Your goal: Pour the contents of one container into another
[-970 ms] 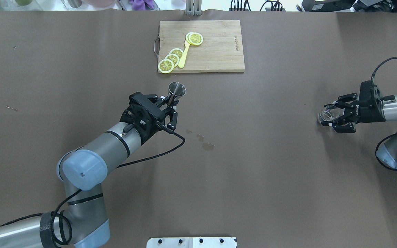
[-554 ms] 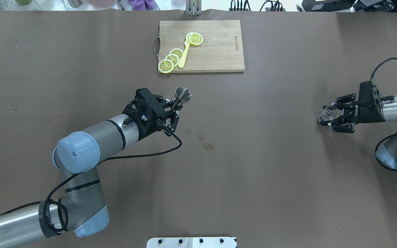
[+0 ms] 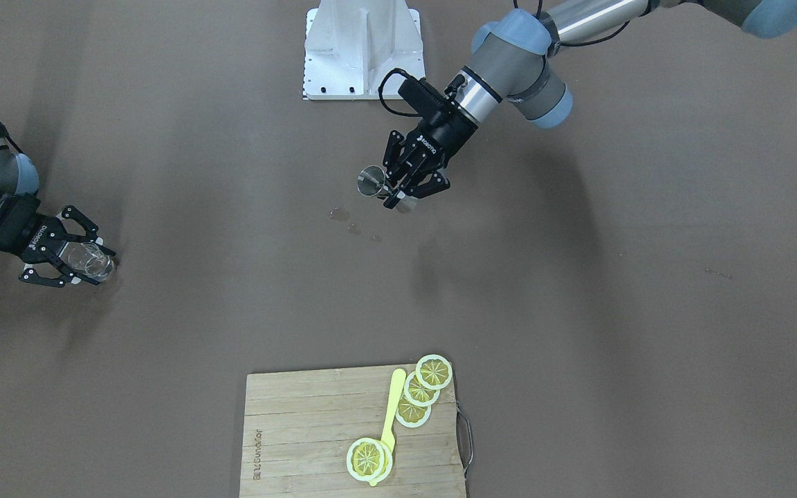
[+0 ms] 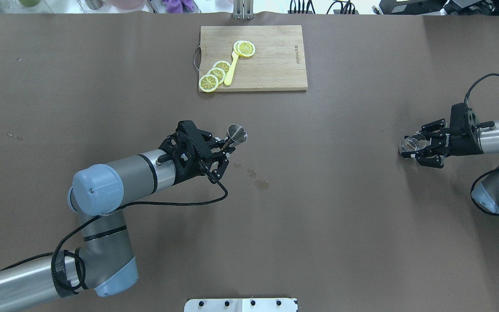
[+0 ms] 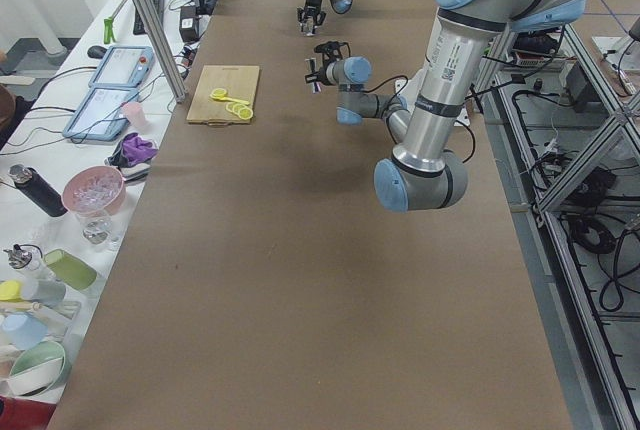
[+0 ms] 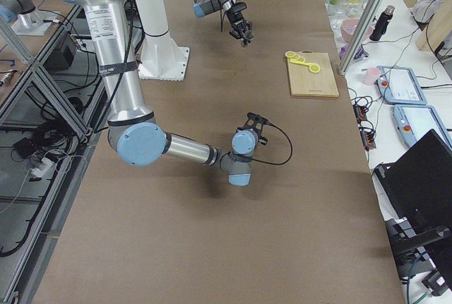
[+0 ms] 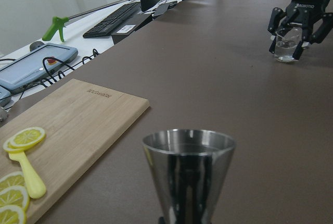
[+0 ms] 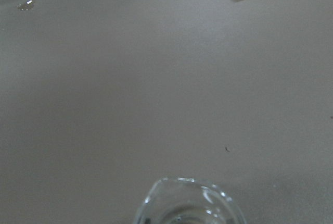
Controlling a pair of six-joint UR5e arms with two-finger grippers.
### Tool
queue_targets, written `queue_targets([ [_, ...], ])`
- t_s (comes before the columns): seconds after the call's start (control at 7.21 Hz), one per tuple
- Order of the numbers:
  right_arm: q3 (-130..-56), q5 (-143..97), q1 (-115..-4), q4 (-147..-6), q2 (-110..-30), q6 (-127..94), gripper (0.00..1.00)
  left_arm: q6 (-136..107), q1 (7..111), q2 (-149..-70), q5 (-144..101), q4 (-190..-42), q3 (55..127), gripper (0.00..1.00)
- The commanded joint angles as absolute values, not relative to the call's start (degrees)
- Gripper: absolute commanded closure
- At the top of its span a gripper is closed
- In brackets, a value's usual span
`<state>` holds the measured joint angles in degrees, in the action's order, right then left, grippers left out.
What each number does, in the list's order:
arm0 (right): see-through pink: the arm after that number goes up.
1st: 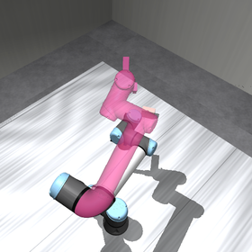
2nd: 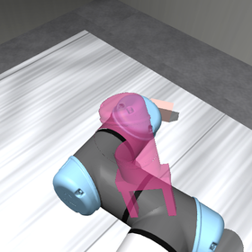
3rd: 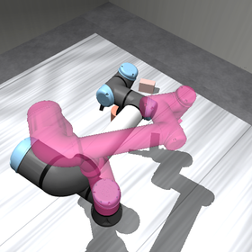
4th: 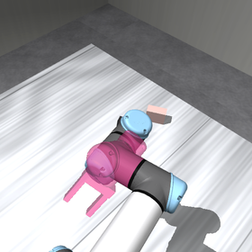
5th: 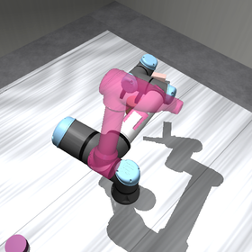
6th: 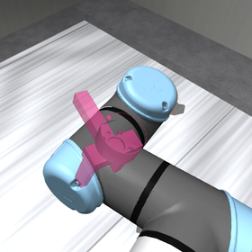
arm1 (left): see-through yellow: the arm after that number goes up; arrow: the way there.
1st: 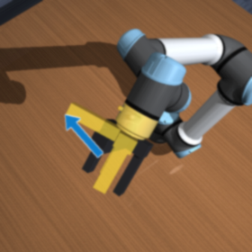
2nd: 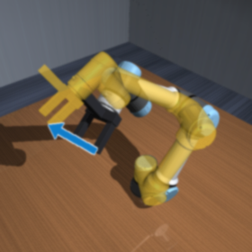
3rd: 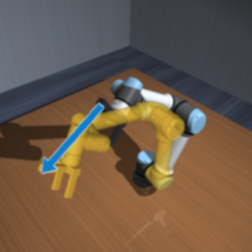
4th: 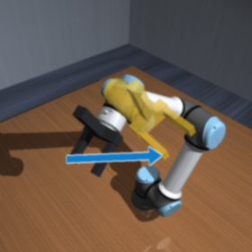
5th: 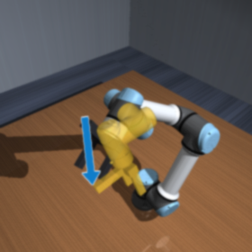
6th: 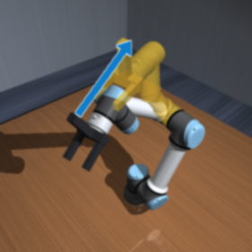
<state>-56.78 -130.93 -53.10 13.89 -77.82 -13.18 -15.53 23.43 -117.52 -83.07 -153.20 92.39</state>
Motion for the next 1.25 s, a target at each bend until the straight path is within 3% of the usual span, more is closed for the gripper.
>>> queue_targets([
  [0.0,-56.95,-130.96,-53.09,13.89,-77.87,-13.18,0.45,-15.47,23.38,-118.56,-83.06,-153.98,90.97,1.0],
  [1.11,-62.39,-130.96,-53.44,11.79,-76.91,-13.88,0.46,-15.47,24.26,-119.61,-83.58,-161.69,85.71,1.0],
])
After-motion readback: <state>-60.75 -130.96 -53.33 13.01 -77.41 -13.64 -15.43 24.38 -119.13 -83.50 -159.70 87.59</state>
